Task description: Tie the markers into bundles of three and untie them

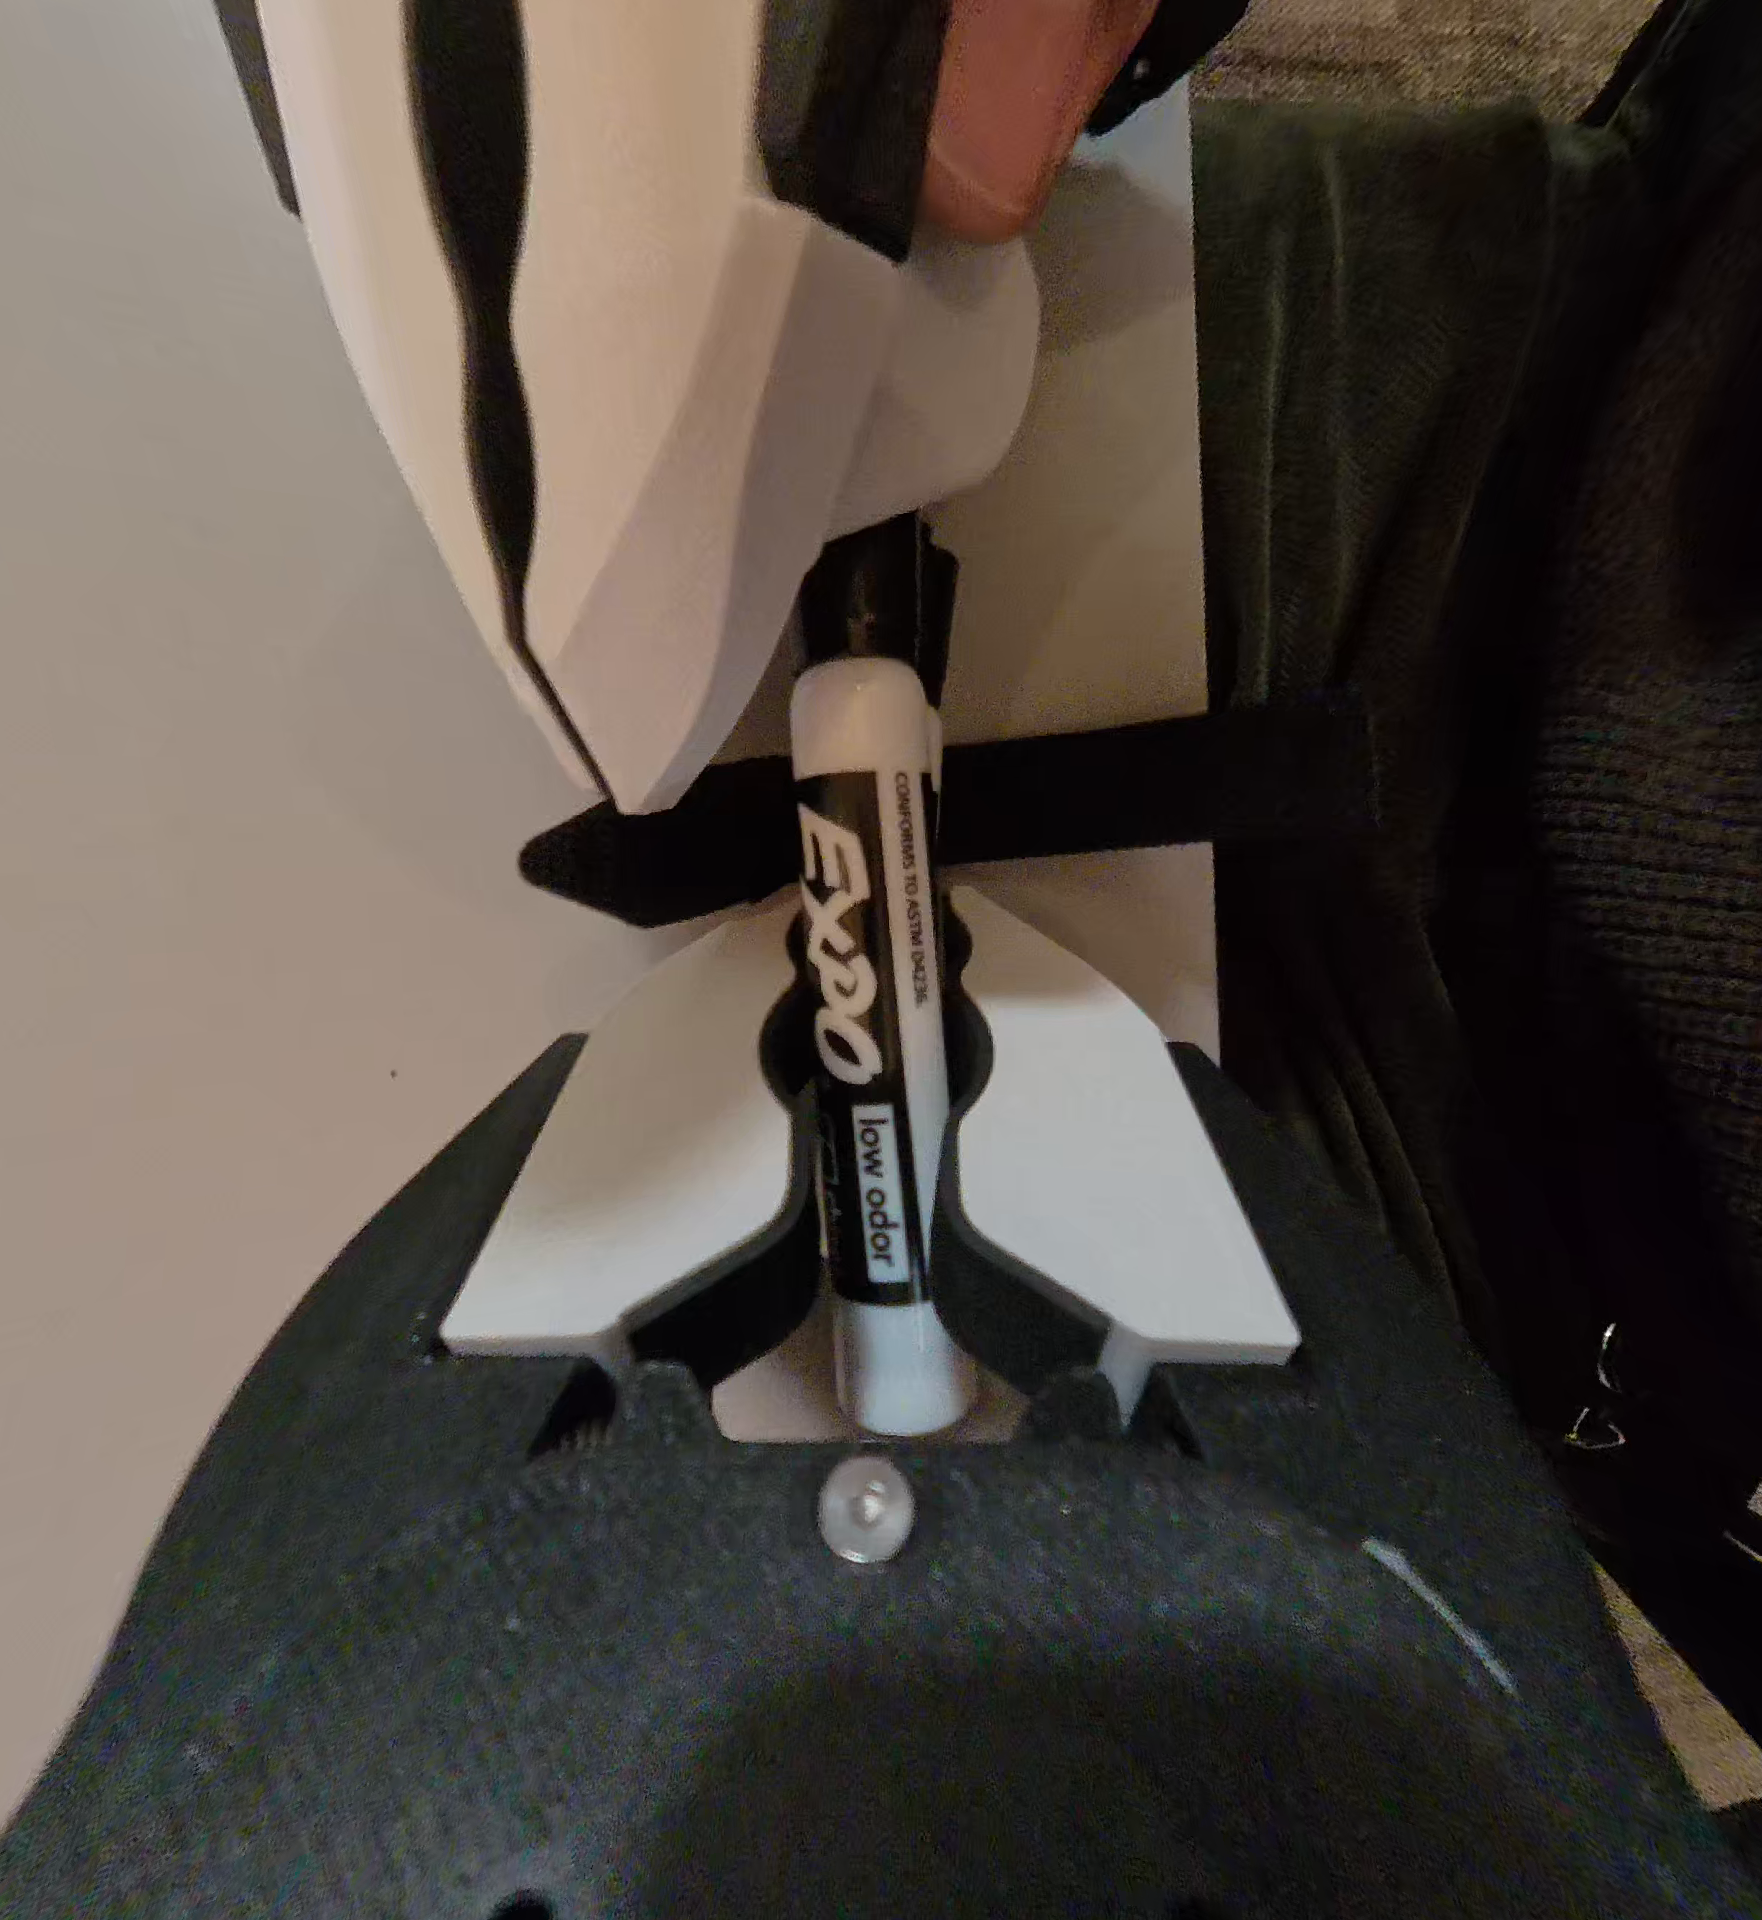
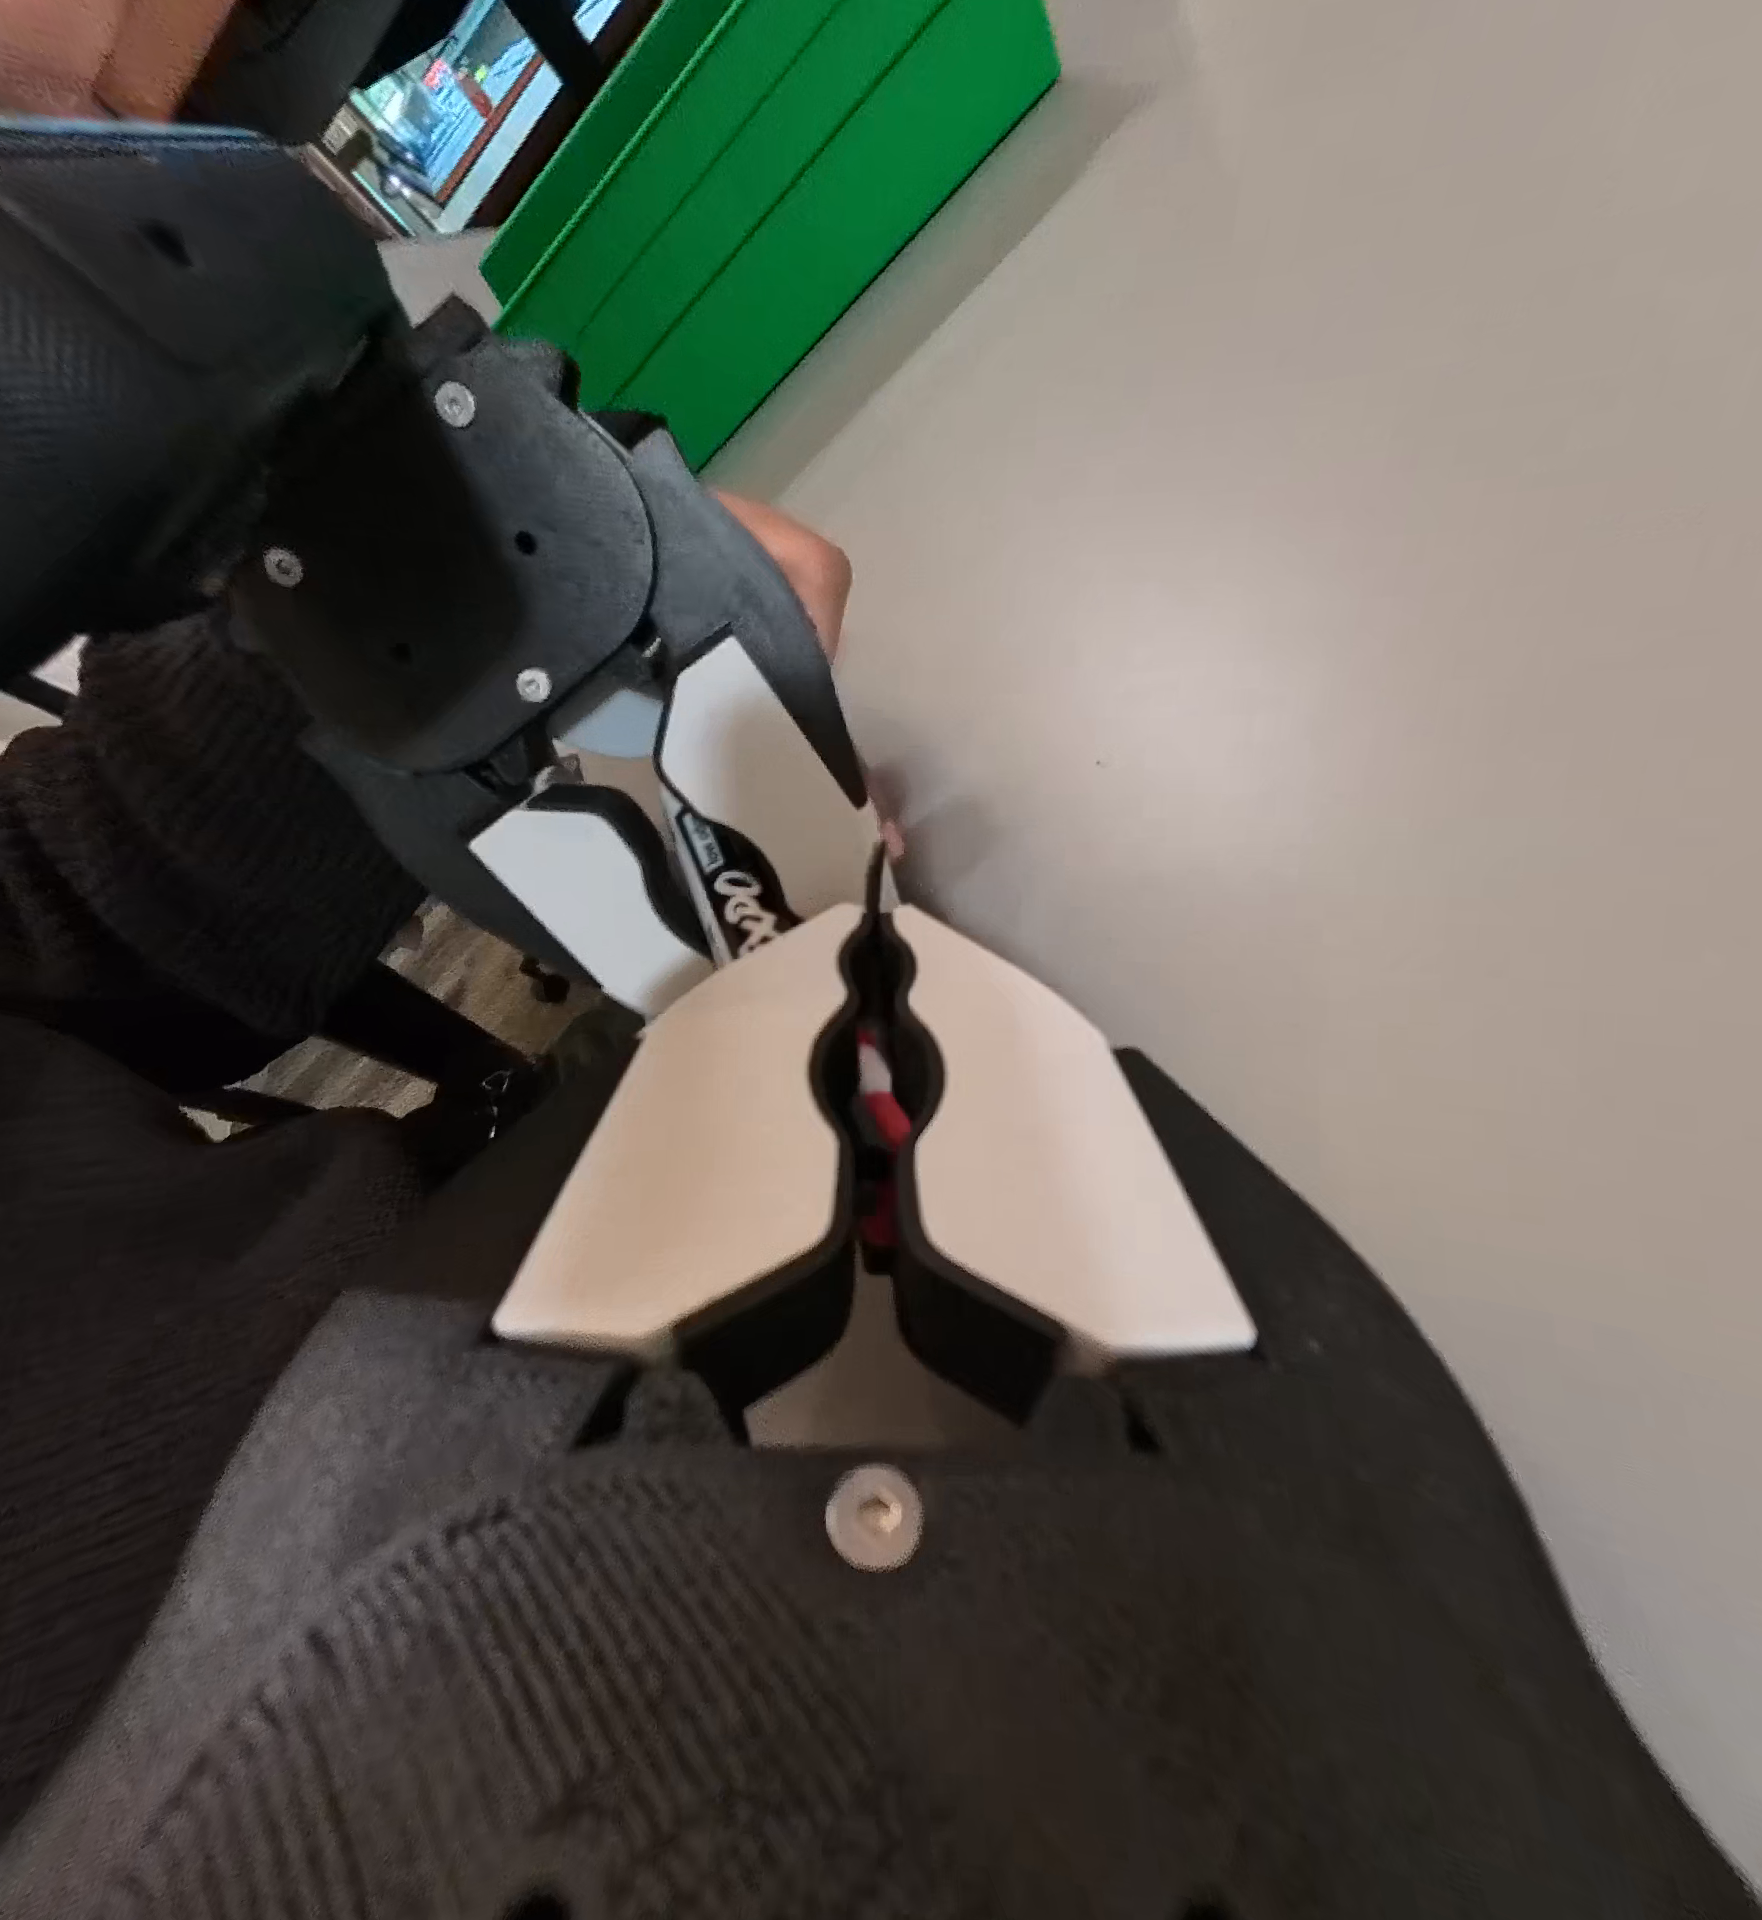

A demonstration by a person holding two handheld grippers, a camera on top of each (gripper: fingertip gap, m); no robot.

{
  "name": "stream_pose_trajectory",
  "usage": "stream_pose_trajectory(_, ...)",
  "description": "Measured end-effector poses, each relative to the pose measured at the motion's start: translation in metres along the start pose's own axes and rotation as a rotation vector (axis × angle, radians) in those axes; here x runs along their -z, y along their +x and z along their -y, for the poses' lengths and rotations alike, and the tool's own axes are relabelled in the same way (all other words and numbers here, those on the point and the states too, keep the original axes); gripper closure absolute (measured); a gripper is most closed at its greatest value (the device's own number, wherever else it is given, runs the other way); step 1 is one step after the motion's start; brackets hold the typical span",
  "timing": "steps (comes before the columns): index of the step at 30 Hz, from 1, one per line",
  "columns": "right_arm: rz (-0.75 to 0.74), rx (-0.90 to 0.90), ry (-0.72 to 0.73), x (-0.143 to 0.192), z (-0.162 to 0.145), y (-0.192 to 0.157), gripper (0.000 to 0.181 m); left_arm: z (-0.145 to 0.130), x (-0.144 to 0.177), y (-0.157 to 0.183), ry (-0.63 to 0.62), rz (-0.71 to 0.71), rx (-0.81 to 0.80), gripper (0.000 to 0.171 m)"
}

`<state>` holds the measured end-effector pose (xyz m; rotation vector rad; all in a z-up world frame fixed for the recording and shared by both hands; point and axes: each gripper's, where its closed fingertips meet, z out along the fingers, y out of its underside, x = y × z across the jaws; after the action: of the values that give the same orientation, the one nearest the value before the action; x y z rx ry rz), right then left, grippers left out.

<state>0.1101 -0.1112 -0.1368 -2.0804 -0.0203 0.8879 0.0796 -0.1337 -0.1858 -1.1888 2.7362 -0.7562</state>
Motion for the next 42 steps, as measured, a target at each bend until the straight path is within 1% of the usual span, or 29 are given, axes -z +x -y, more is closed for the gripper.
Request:
stream_pose_trajectory(3,0.026,-0.034,0.004,0.002,0.0,-0.001,0.18,0.004,-0.002,0.002,0.012,-0.02,0.004,0.15)
stream_pose_trajectory(8,0.023,-0.043,0.011,0.003,0.0,0.002,0.18,0.004,-0.002,0.002,0.024,-0.032,0.017,0.15)
stream_pose_trajectory(16,0.032,0.002,0.004,0.003,-0.001,-0.005,0.18,0.003,-0.002,0.002,-0.03,-0.004,0.028,0.15)
stream_pose_trajectory(25,0.029,0.121,-0.005,0.01,-0.002,-0.012,0.181,0.003,-0.002,0.002,-0.039,0.003,0.036,0.149)
stream_pose_trajectory(31,0.004,0.213,0.061,0.013,0.011,-0.022,0.181,0.003,-0.002,0.003,-0.038,-0.007,0.045,0.15)
stream_pose_trajectory(33,0.018,0.228,0.069,0.014,0.012,-0.026,0.181,0.003,-0.002,0.003,-0.032,-0.013,0.051,0.15)
stream_pose_trajectory(38,-0.006,0.396,0.072,0.017,0.009,-0.032,0.18,0.003,-0.002,0.003,-0.025,-0.02,0.061,0.15)
stream_pose_trajectory(42,0.015,0.544,0.05,0.019,0.0,-0.043,0.181,0.003,-0.002,0.003,-0.013,-0.031,0.068,0.15)
